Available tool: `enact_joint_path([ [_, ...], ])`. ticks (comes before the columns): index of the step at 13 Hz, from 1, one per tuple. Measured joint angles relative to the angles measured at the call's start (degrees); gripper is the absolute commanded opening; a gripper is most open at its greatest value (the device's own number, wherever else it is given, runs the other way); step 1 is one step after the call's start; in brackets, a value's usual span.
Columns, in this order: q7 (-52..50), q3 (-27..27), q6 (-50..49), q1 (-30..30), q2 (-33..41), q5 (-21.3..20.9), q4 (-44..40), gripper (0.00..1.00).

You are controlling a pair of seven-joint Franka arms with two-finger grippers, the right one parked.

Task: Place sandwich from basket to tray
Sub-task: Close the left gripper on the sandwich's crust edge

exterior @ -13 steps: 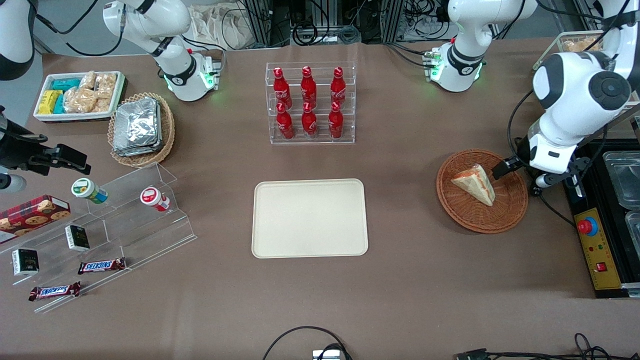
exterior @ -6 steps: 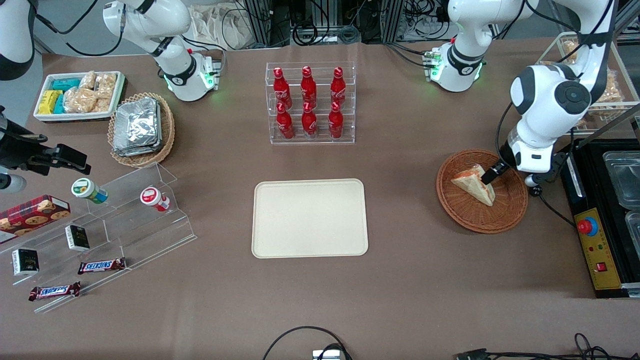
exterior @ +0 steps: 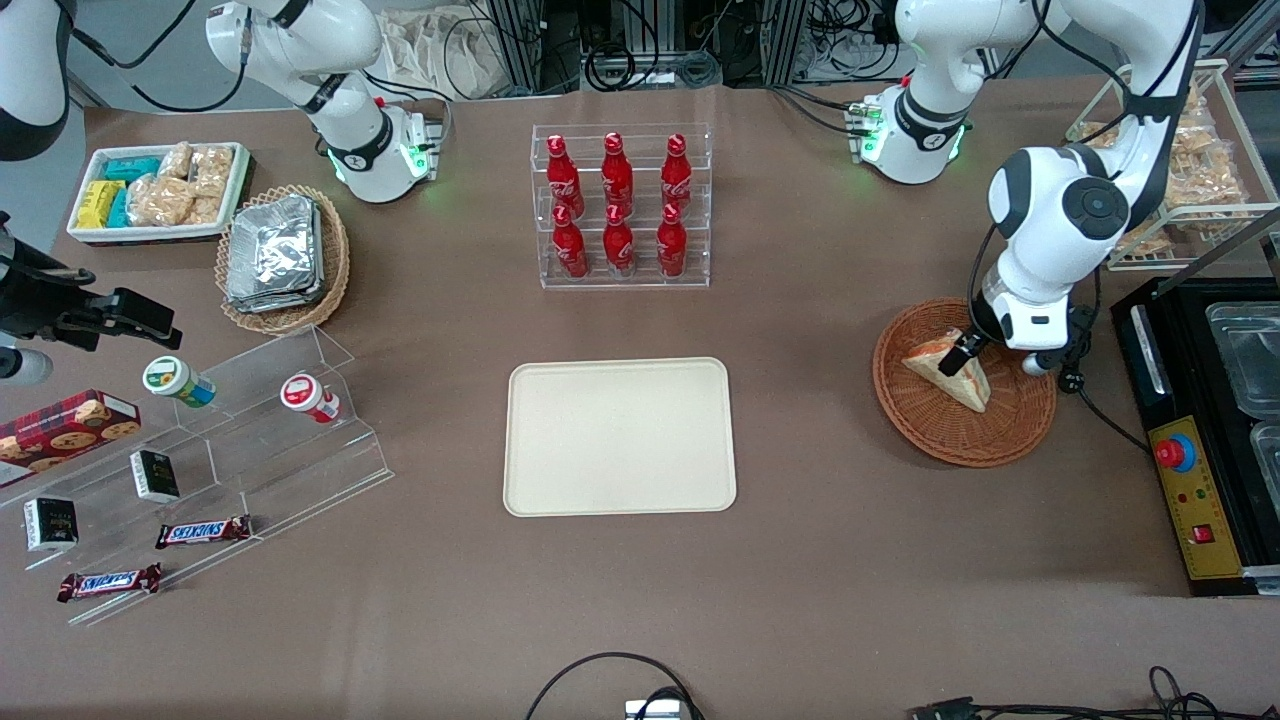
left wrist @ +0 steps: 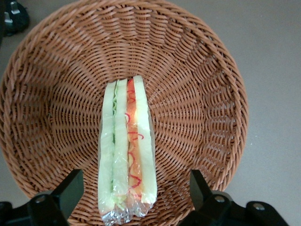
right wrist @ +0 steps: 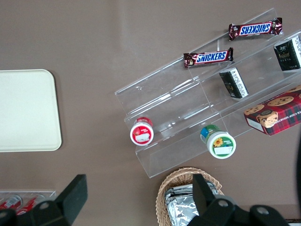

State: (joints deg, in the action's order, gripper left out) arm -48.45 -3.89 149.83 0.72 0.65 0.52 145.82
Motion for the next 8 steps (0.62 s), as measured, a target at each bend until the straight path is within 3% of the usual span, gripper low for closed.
enact_joint_path([
  [6, -0.2, 0.0, 8.0, 0.0, -4.1, 0.1, 2.9, 1.0],
  [7, -0.2, 0.0, 8.7, 0.0, -4.9, 0.2, 2.9, 0.95],
  [8, -0.2, 0.0, 9.0, 0.0, -5.4, 0.2, 2.9, 0.75],
])
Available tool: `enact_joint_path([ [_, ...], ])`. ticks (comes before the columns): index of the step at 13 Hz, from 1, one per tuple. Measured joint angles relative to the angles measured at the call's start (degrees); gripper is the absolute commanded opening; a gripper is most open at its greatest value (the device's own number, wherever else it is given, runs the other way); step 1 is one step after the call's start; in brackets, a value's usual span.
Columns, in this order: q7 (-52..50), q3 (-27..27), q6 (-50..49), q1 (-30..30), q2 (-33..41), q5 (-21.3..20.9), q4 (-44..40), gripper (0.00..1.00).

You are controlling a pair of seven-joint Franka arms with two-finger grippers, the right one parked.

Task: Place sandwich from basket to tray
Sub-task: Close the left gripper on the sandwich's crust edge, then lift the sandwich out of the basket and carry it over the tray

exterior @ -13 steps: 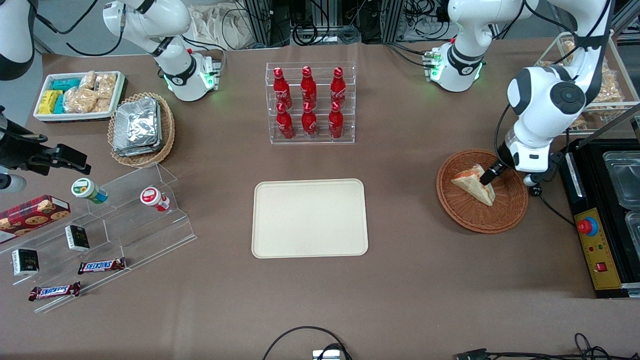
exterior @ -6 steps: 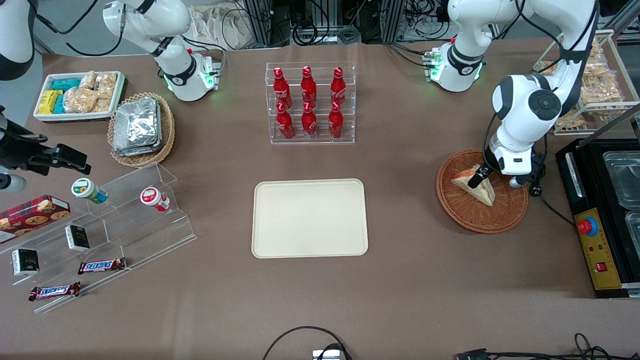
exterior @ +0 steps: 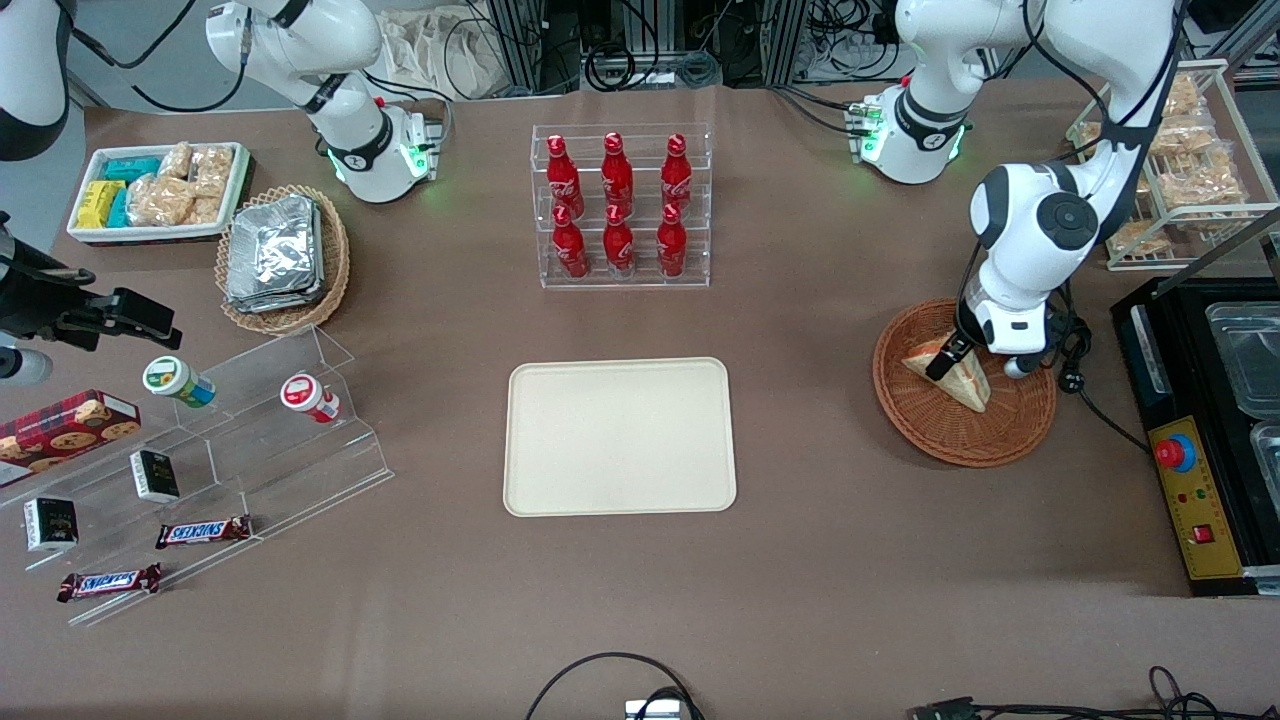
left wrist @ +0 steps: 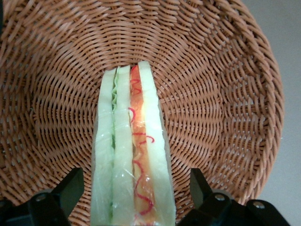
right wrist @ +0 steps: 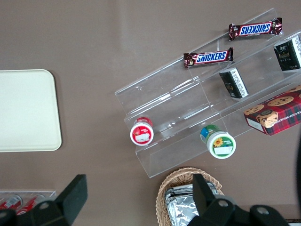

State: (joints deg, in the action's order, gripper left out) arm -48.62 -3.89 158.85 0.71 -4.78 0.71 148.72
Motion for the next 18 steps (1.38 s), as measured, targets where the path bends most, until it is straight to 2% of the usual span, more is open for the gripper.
enact_joint_path([
  [1, 0.0, 0.0, 0.1, 0.0, -0.2, 0.0, 0.0, 0.44],
  [2, 0.0, 0.0, 0.1, 0.0, -0.2, 0.0, 0.0, 0.25],
  [3, 0.0, 0.0, 0.1, 0.0, -0.2, 0.0, 0.0, 0.16],
  [6, 0.0, 0.0, 0.2, 0.4, -0.1, 0.0, -0.1, 0.14],
  [9, 0.1, -0.1, 0.2, 0.7, 0.7, 0.0, -0.4, 0.05],
  [12, 0.6, -0.3, -1.4, 0.8, 2.7, -0.2, -0.8, 0.05],
  [18, 6.5, -4.1, -14.3, 1.3, 8.1, -0.4, -7.2, 0.11],
])
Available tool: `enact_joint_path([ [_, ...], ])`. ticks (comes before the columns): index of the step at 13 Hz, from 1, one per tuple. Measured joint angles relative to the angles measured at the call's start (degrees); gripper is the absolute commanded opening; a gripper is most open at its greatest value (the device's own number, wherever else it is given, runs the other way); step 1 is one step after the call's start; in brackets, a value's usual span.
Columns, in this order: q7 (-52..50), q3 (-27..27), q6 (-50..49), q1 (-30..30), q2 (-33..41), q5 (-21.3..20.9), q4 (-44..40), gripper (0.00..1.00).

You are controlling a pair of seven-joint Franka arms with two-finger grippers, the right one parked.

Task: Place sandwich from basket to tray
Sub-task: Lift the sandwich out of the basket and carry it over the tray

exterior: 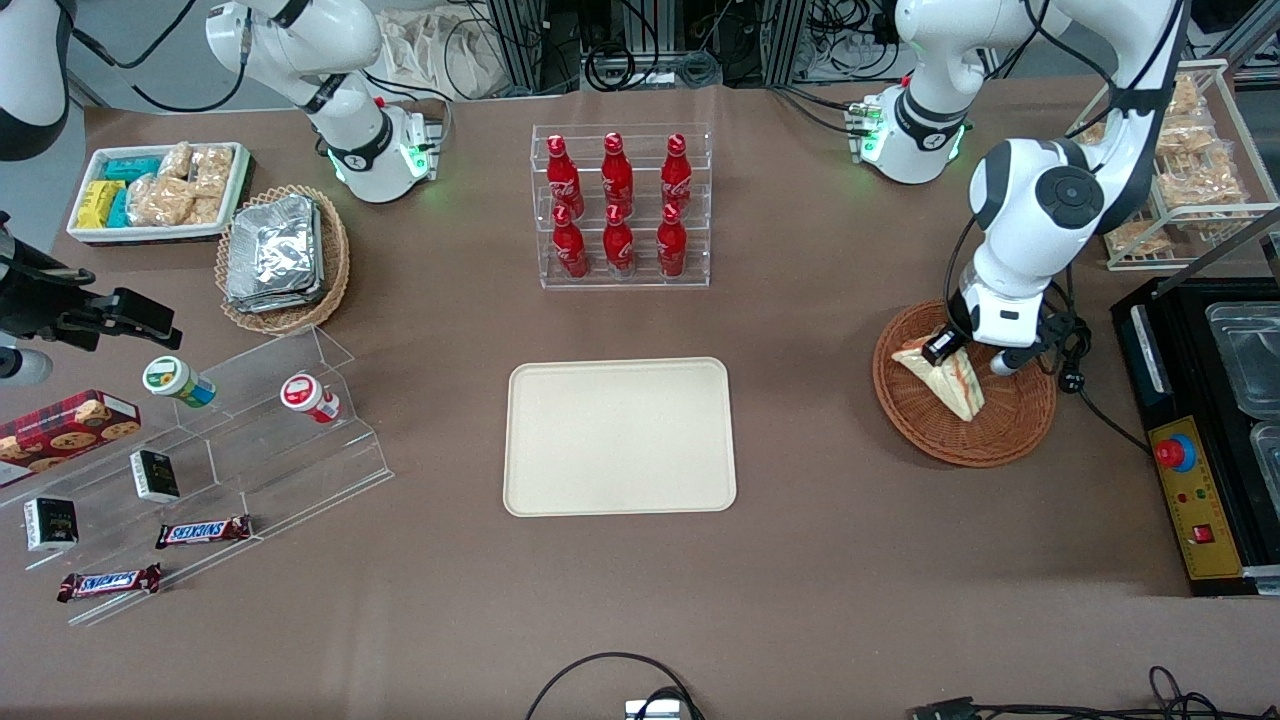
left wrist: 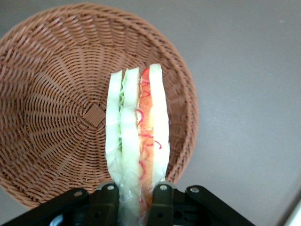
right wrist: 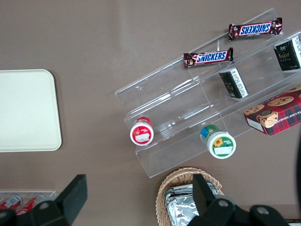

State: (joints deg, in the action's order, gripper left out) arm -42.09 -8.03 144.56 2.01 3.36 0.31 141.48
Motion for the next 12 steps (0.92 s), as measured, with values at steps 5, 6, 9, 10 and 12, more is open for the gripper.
enact_joint_path([
  [5, 1.7, -5.6, -15.8, 0.1, -0.2, 0.0, -14.2, 0.11],
  [6, 1.7, -7.0, -18.1, 0.2, -0.9, 0.0, -17.5, 0.11],
  [9, 1.4, -10.8, -20.3, 0.2, -3.7, -0.4, -23.9, 0.11],
  [10, 1.4, -12.0, -20.4, 0.2, -4.8, -1.3, -25.0, 0.12],
  [12, 1.3, -14.5, -20.4, 0.2, -6.9, -3.6, -26.6, 0.12],
])
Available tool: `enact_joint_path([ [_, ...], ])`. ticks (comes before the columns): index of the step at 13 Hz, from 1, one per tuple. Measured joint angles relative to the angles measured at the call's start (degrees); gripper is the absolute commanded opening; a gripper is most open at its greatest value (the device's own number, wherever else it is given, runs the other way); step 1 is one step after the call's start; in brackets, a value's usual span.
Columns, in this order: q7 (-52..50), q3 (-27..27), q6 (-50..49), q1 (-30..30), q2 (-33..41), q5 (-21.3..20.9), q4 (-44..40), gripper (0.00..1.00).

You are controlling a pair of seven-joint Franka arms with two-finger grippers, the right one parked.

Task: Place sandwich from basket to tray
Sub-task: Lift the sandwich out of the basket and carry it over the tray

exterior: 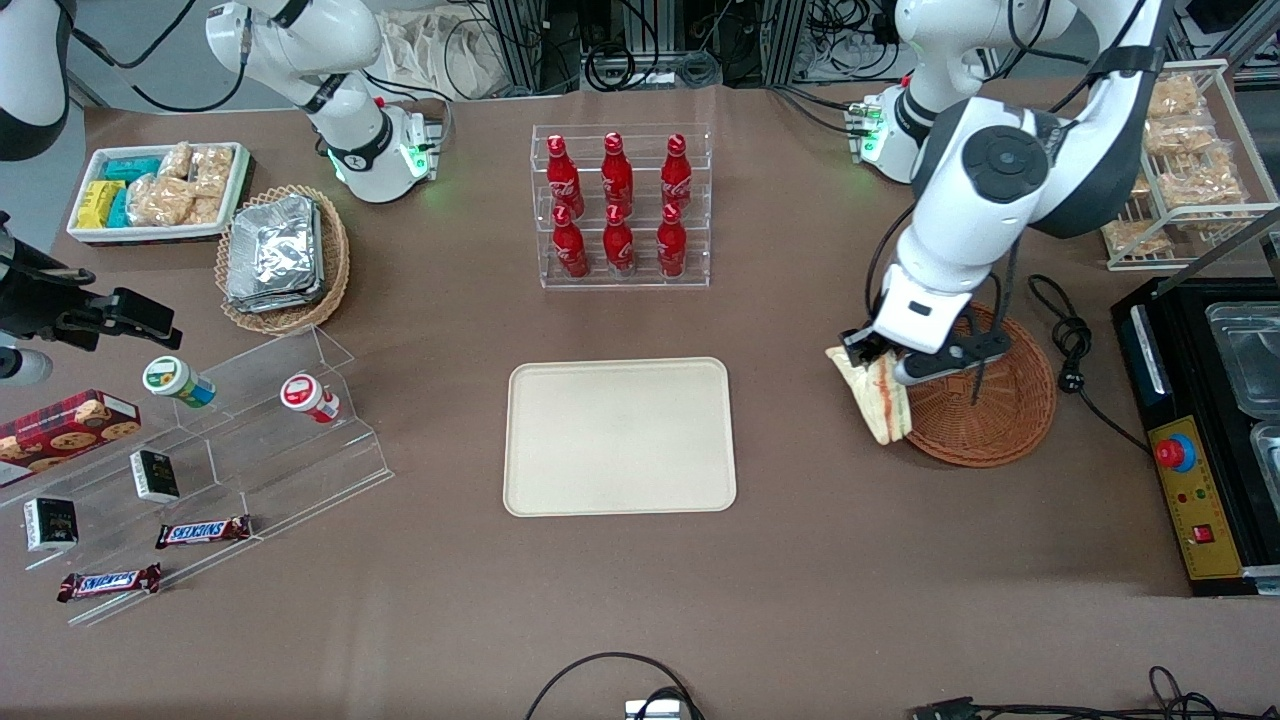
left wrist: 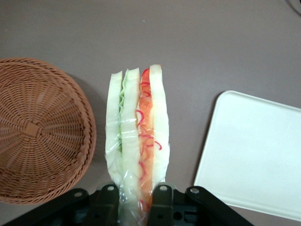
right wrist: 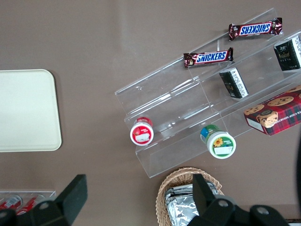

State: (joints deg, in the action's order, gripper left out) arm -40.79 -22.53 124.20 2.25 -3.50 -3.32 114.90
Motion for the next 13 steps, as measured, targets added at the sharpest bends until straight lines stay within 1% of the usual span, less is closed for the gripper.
enact_joint_path([
  [5, 0.0, -4.1, 0.0, 0.8, -4.7, -4.6, -3.5, 0.13],
  [9, -1.4, -4.6, -0.5, 6.3, -10.2, -9.4, -7.0, 0.13],
  [11, -1.6, -4.6, -0.5, 8.1, -12.9, -10.3, -8.7, 0.13],
  [13, -1.6, -4.6, -0.5, 9.1, -15.3, -10.7, -10.5, 0.19],
])
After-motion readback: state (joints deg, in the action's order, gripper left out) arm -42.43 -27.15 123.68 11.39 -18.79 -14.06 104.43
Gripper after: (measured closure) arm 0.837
